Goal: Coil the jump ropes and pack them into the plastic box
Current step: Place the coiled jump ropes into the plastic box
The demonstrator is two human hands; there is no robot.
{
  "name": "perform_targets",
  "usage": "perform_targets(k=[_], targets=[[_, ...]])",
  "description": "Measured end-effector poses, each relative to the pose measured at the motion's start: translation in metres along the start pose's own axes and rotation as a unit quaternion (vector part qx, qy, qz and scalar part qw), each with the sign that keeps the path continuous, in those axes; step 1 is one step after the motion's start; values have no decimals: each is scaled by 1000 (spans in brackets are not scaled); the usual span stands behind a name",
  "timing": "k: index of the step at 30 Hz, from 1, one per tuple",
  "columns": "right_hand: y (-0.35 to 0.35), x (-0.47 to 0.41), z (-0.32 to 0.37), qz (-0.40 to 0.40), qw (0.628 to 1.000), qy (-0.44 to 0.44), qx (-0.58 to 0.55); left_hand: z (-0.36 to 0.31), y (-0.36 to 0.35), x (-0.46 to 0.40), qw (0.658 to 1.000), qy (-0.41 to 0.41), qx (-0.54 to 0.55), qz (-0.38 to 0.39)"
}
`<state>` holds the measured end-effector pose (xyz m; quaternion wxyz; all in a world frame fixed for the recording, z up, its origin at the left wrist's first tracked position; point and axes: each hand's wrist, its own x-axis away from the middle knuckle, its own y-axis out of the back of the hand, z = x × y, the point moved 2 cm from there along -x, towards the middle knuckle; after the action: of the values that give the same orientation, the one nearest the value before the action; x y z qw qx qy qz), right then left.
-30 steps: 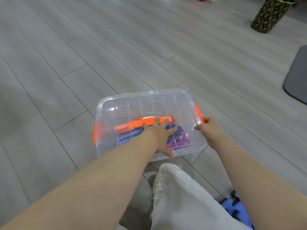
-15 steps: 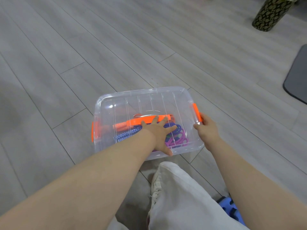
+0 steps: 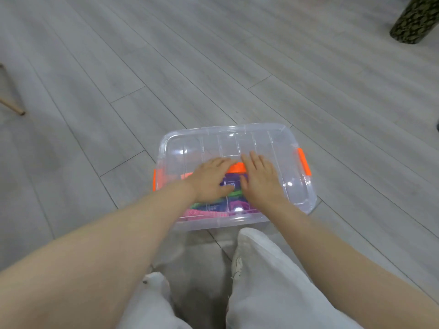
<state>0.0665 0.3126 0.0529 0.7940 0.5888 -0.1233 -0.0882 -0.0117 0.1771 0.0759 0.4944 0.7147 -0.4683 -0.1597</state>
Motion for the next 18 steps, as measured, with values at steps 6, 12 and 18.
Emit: perform_targets(k=[6, 12, 18], targets=[[-25, -6, 44, 28, 993, 106, 48, 88, 9, 73, 960, 196, 35, -197], [-33, -5, 56, 52, 985, 117, 114, 110, -23, 105, 770, 420, 449, -174], [-31, -2, 57, 70, 982, 121, 128, 104, -22, 97, 630, 401, 649, -145]])
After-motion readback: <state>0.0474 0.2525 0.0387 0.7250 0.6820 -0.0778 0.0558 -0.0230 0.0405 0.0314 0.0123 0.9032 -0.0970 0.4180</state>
